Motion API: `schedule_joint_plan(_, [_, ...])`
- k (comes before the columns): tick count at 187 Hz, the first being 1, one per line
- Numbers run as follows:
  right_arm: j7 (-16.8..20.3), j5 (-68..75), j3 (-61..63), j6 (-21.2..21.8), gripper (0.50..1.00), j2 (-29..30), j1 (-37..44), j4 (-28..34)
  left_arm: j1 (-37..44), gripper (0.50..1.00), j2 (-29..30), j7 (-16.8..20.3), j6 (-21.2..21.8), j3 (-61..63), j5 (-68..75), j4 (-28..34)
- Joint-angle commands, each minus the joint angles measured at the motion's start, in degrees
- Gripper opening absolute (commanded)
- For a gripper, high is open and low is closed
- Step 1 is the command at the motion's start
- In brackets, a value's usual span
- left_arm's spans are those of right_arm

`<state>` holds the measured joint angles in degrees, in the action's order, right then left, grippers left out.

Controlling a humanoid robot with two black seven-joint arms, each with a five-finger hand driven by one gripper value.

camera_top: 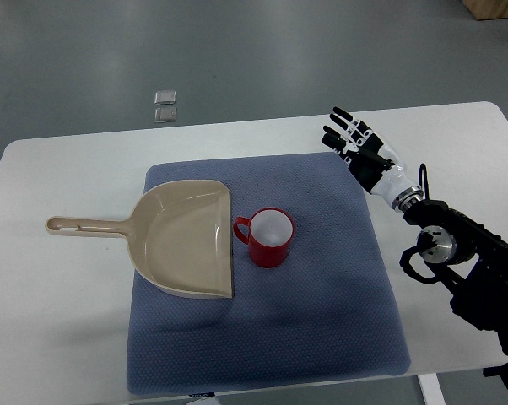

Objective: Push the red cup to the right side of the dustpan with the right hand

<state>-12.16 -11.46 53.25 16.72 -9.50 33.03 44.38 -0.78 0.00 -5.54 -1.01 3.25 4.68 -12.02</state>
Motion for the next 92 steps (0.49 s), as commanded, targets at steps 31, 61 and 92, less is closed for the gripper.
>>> schedule_joint_plan(31, [7.0,17.2,-1.0,6.1,0.936,-5.6,2.5,-0.6,0.0,1.000,0.0,0.0,0.0,0.0,0.0,0.0])
schedule_joint_plan(61, [6.1,16.8,-1.1,9.2,0.934,-5.5,2.3,-1.6,0.0,1.000,0.0,0.0,0.0,0.0,0.0,0.1])
schedule_joint_plan(92, [5.9,16.7,-0.9,6.7,0.936,-5.3,2.6,-1.6,-0.1,1.000,0.0,0.0,0.0,0.0,0.0,0.1])
